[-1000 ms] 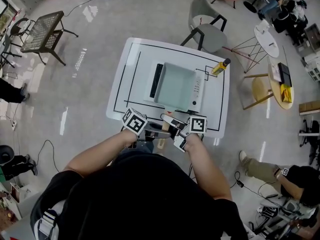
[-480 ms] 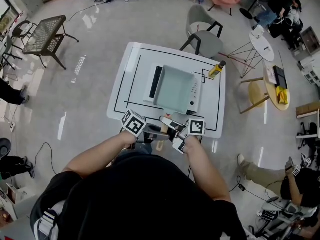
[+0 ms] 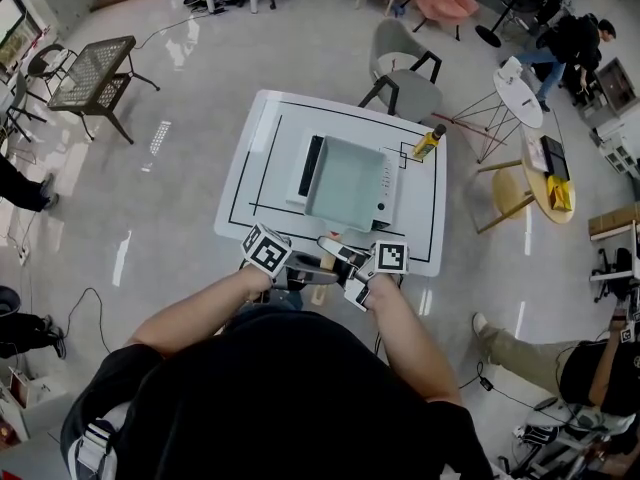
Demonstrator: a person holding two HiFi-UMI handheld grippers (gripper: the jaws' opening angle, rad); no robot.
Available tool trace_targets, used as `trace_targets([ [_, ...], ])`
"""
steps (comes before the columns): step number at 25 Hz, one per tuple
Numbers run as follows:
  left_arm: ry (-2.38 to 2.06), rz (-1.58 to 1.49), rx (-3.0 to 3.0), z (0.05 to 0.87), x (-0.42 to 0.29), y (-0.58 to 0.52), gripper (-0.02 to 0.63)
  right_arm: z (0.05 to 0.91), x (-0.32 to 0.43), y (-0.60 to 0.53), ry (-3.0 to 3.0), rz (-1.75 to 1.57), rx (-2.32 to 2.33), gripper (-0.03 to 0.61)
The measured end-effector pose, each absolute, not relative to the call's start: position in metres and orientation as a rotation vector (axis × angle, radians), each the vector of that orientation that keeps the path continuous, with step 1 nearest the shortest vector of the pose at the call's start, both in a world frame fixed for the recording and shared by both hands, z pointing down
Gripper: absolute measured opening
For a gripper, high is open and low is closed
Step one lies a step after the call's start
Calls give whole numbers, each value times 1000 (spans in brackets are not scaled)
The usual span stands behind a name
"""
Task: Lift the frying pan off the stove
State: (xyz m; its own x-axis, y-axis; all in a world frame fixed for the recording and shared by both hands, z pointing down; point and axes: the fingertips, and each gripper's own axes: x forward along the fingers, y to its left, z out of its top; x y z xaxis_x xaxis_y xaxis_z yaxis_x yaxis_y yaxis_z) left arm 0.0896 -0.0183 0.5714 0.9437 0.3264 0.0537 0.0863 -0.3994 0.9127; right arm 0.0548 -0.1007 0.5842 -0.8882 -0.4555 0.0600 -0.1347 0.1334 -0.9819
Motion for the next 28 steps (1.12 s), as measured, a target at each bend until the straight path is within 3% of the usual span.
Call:
trace_targets([
  [28,289,265,2002,562,82,21,152,573,47,-61,2187,-1821,-564,195],
])
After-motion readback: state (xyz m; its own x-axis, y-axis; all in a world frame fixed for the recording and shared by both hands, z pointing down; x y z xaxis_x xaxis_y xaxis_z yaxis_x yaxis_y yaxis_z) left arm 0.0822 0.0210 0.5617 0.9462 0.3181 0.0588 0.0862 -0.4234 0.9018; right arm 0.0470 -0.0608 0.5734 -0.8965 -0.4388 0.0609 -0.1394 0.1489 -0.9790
